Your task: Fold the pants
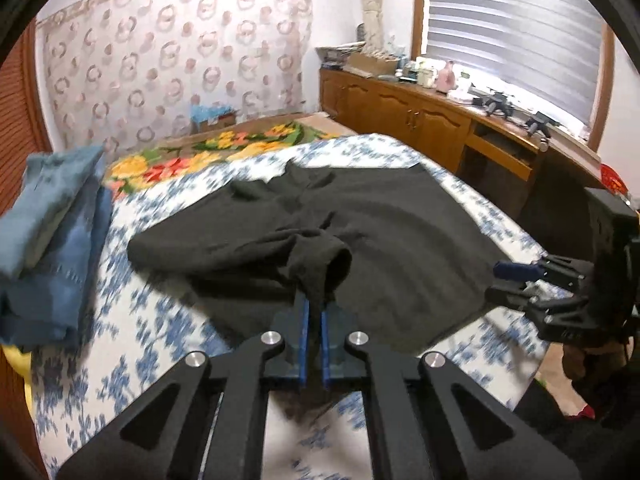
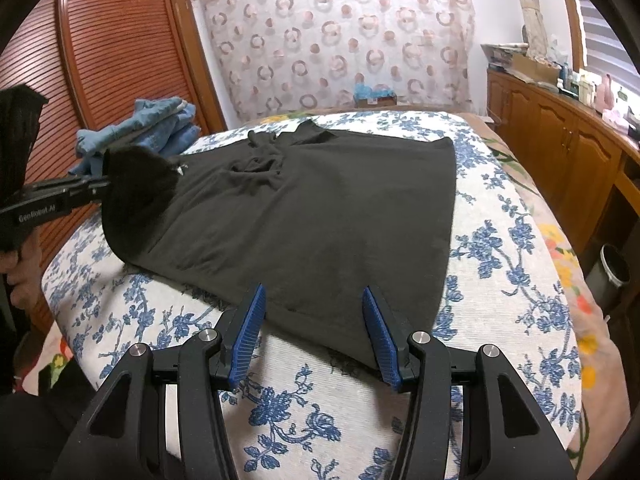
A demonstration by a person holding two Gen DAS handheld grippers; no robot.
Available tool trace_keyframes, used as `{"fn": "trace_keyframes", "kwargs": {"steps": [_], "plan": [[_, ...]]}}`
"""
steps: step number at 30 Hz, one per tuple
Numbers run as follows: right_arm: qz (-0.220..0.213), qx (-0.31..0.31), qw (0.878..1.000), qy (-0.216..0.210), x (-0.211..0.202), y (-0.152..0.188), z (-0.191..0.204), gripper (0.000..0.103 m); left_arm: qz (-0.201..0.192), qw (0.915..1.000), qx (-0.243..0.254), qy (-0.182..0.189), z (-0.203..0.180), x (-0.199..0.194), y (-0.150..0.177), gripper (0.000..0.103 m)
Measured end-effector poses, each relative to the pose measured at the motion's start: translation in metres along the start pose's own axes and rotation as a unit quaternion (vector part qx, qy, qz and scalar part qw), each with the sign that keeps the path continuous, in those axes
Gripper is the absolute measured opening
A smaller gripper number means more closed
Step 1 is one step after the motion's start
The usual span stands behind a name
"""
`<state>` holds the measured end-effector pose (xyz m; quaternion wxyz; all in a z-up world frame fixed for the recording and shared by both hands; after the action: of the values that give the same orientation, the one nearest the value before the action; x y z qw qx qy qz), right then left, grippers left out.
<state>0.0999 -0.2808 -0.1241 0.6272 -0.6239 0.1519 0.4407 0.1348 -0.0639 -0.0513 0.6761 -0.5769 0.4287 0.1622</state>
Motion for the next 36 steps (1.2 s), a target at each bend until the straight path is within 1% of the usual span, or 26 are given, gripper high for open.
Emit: {"fn": "trace_keyframes", "kwargs": {"steps": [5,16,21,26,28,31,34,36], "plan": [[-0.010,0.008,1.000,0.005,-0.012,0.001,-0.012,0.051,-0.006,0.9996,0.025,0.014,-0.025,0.004,-0.020,0.000],[-0.025,0.031,0.999,0.028,-0.031,0.002,-0.041,0.051,0.005,0.9964,0.064,0.055,-0.084,0.023,-0.052,0.000],[-0.033,0.041,0.998,0.035,-0.039,0.003,-0.052,0.051,0.012,0.9946,0.077,0.068,-0.106,0.027,-0.057,0.000],[-0.037,0.045,0.997,0.040,-0.045,0.003,-0.058,0.051,0.024,0.9939,0.079,0.074,-0.118,0.034,-0.057,0.001],[-0.037,0.047,0.997,0.041,-0.045,0.003,-0.060,0.051,0.030,0.9938,0.081,0.070,-0.120,0.036,-0.054,0.004],[-0.037,0.048,0.997,0.042,-0.045,0.004,-0.060,0.051,0.035,0.9935,0.081,0.072,-0.122,0.035,-0.052,0.011],[-0.037,0.047,0.997,0.042,-0.044,0.003,-0.060,0.051,0.038,0.9926,0.083,0.080,-0.124,0.030,-0.049,0.023],[-0.037,0.046,0.997,0.042,-0.044,0.003,-0.060,0.051,0.034,0.9914,0.088,0.091,-0.126,0.024,-0.046,0.039]]}}
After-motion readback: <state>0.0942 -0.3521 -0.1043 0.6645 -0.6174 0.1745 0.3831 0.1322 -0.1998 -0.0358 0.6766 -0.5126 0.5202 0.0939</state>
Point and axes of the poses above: each gripper's, at about its wrist camera, not at the fingertips, and x roughly the way its jaws point, z to its left, y to its underside, the point moved 4 cm from there along x, roughly the way its jaws point, and after that the axes turned 9 degrees about z, right-handed, at the moved point
